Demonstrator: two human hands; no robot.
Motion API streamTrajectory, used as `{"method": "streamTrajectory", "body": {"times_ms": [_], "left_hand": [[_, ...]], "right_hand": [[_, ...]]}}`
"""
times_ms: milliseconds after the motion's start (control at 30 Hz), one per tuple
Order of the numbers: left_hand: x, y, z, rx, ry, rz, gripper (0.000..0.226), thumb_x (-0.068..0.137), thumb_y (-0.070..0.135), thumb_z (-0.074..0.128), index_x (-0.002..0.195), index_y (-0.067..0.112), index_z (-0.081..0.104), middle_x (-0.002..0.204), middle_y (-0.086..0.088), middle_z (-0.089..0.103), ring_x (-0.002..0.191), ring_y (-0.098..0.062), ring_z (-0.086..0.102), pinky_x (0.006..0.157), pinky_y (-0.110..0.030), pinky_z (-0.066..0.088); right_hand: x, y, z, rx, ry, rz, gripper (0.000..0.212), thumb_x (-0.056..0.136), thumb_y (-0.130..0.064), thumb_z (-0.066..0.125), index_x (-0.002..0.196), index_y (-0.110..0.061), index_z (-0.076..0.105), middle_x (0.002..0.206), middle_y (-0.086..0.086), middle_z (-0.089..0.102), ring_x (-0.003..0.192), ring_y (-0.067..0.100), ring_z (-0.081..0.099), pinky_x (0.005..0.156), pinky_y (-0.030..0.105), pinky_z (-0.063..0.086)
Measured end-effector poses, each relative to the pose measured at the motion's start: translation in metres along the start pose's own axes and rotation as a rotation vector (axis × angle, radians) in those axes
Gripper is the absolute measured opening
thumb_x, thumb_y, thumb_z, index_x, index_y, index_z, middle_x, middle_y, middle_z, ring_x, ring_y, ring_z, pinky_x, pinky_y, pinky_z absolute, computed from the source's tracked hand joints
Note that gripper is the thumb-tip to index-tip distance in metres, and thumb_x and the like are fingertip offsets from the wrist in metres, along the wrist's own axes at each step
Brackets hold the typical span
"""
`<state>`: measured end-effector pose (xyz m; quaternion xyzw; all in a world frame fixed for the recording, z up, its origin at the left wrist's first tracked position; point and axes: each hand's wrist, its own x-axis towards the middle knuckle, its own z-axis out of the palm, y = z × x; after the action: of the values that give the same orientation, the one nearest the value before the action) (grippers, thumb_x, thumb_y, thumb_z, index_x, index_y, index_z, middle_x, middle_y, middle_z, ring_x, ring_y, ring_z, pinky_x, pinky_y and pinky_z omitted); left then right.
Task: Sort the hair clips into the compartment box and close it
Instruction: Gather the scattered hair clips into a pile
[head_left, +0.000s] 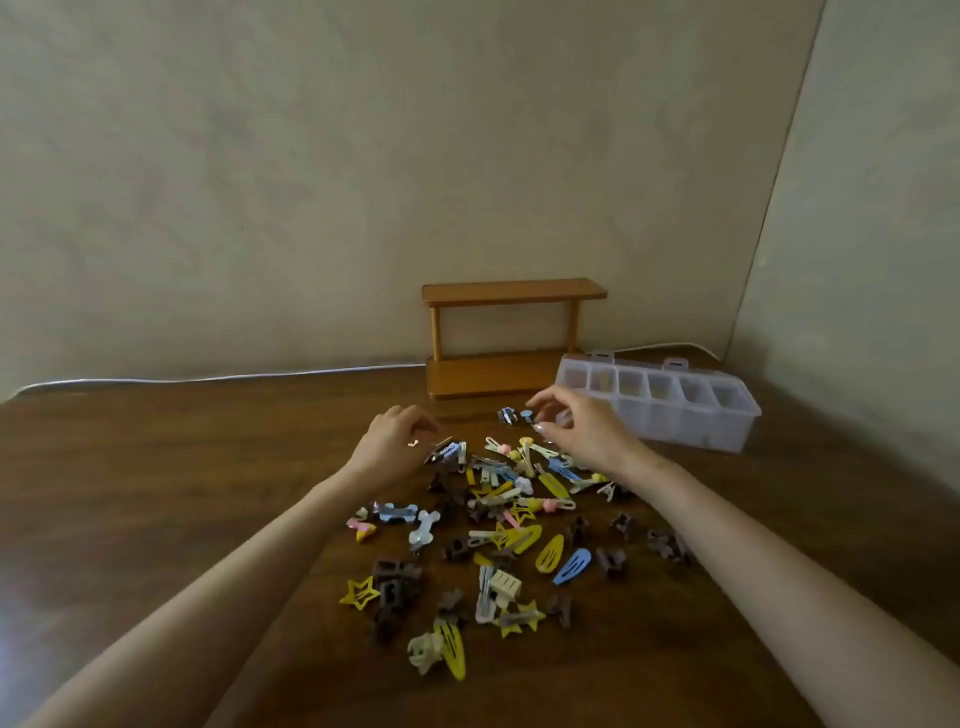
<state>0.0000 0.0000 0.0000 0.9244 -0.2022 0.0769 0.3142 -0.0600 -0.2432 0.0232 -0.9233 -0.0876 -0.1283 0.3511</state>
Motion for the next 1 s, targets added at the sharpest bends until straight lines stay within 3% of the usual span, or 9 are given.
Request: {"method": "streamTrajectory", "body": {"times_ms": [133,233,333,533,600,667,800,1000], "left_hand": [[-0.004,-0.01,-0.002,0.102,-0.111,-0.07,0.037,0.09,0.025,0.055,0.126,0.026,0.049,0.135,-0.005,0.042,0.124,-0.024,0.04,0.103,-0.042,0.039],[-0.004,-0.01,0.003,0.085,-0.268,-0.004,0.044,0.093,0.033,0.05,0.135,0.029,0.041,0.151,-0.001,0.026,0.135,-0.023,0.031,0.11,-0.045,0.031],[-0.006,-0.004,0.008,0.103,-0.397,0.093,0.042,0.097,0.034,0.042,0.138,0.028,0.038,0.153,0.001,0.023,0.142,-0.02,0.016,0.115,-0.043,0.016],[-0.016,-0.001,-0.005,-0.074,-0.657,0.169,0.032,0.096,0.034,0.043,0.126,0.035,0.052,0.138,0.007,0.046,0.125,-0.011,0.043,0.106,-0.038,0.036],[-0.02,-0.001,-0.01,-0.142,-0.626,0.174,0.031,0.093,0.038,0.046,0.121,0.034,0.057,0.136,0.01,0.049,0.124,-0.008,0.045,0.105,-0.035,0.038],[-0.024,-0.003,-0.015,-0.234,-0.494,0.176,0.033,0.087,0.042,0.048,0.117,0.032,0.06,0.135,0.011,0.049,0.125,-0.006,0.044,0.105,-0.033,0.037],[-0.022,-0.015,-0.02,-0.227,-0.269,0.149,0.024,0.092,0.029,0.053,0.114,0.037,0.056,0.135,0.009,0.047,0.125,-0.01,0.043,0.107,-0.039,0.036],[-0.012,-0.015,-0.01,-0.158,-0.385,0.029,0.041,0.092,0.037,0.051,0.132,0.035,0.041,0.144,0.002,0.035,0.126,-0.018,0.041,0.1,-0.031,0.04]], "right_hand": [[-0.004,0.013,0.006,-0.12,0.024,0.046,0.024,0.092,-0.019,0.057,0.116,-0.019,0.059,0.113,-0.001,0.062,0.104,0.013,0.057,0.088,0.028,0.048],[0.002,0.02,0.011,-0.188,0.017,0.064,0.027,0.094,-0.022,0.052,0.121,-0.02,0.057,0.126,-0.002,0.058,0.117,0.014,0.053,0.095,0.03,0.045],[0.009,0.023,0.017,-0.217,-0.025,0.04,0.031,0.097,-0.025,0.047,0.127,-0.02,0.054,0.134,-0.002,0.054,0.123,0.015,0.049,0.101,0.033,0.042],[0.036,0.023,0.029,-0.24,-0.198,0.074,0.044,0.098,-0.032,0.044,0.141,-0.024,0.038,0.15,0.002,0.033,0.137,0.019,0.032,0.11,0.038,0.031],[0.043,0.021,0.034,-0.243,-0.223,0.104,0.048,0.098,-0.035,0.044,0.144,-0.025,0.034,0.155,0.003,0.025,0.142,0.022,0.023,0.115,0.041,0.024],[0.047,0.02,0.04,-0.265,-0.251,0.126,0.05,0.098,-0.037,0.043,0.145,-0.026,0.032,0.156,0.004,0.02,0.144,0.024,0.019,0.116,0.044,0.021],[0.044,0.017,0.046,-0.325,-0.307,0.109,0.042,0.101,-0.033,0.036,0.141,-0.022,0.041,0.153,0.001,0.029,0.142,0.02,0.025,0.113,0.04,0.023],[0.028,0.014,0.031,-0.264,-0.408,0.03,0.036,0.099,-0.033,0.043,0.131,-0.022,0.055,0.146,-0.005,0.043,0.136,0.015,0.036,0.111,0.038,0.03]]}}
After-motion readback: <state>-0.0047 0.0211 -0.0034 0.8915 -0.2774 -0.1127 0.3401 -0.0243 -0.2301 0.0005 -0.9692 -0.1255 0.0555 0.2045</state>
